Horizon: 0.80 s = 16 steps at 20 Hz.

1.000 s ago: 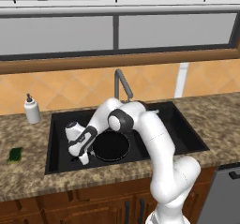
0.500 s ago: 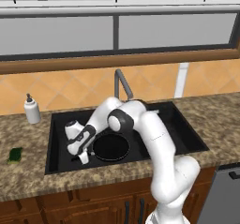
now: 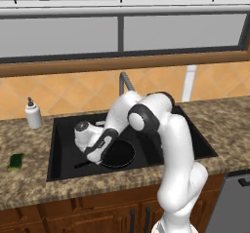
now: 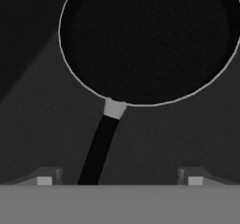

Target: Pick the pan and sponge and place them into the sink. Then turn on the water.

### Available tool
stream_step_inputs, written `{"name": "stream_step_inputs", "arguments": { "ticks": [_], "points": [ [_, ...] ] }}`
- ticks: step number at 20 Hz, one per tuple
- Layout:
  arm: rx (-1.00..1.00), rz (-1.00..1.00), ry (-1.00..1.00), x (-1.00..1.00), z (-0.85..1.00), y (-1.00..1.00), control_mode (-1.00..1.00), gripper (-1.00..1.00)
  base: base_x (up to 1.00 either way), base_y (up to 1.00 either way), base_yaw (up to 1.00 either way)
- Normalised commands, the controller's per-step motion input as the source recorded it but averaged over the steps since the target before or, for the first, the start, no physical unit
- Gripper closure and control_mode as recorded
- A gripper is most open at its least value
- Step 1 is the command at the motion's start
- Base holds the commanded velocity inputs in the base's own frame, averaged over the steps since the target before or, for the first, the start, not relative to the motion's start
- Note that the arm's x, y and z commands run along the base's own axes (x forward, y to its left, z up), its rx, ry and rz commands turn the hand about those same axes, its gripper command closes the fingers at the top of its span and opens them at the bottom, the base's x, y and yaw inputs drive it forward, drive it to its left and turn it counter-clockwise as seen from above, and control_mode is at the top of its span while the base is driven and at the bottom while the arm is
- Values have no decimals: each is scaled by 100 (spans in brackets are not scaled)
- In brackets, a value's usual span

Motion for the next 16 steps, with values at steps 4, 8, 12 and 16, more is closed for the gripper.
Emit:
{"name": "stream_step_inputs", "arguments": {
  "ticks": [4, 8, 12, 16],
  "points": [
    [0, 3, -3, -40, 94, 39, -100, -100, 0, 0, 0],
    [0, 16, -3, -56, 76, 26, -100, -100, 0, 0, 0],
    [0, 29, -17, -76, 65, 6, -100, -100, 0, 0, 0],
    [0, 25, -9, -57, 88, 0, -100, -100, 0, 0, 0]
  ]
}}
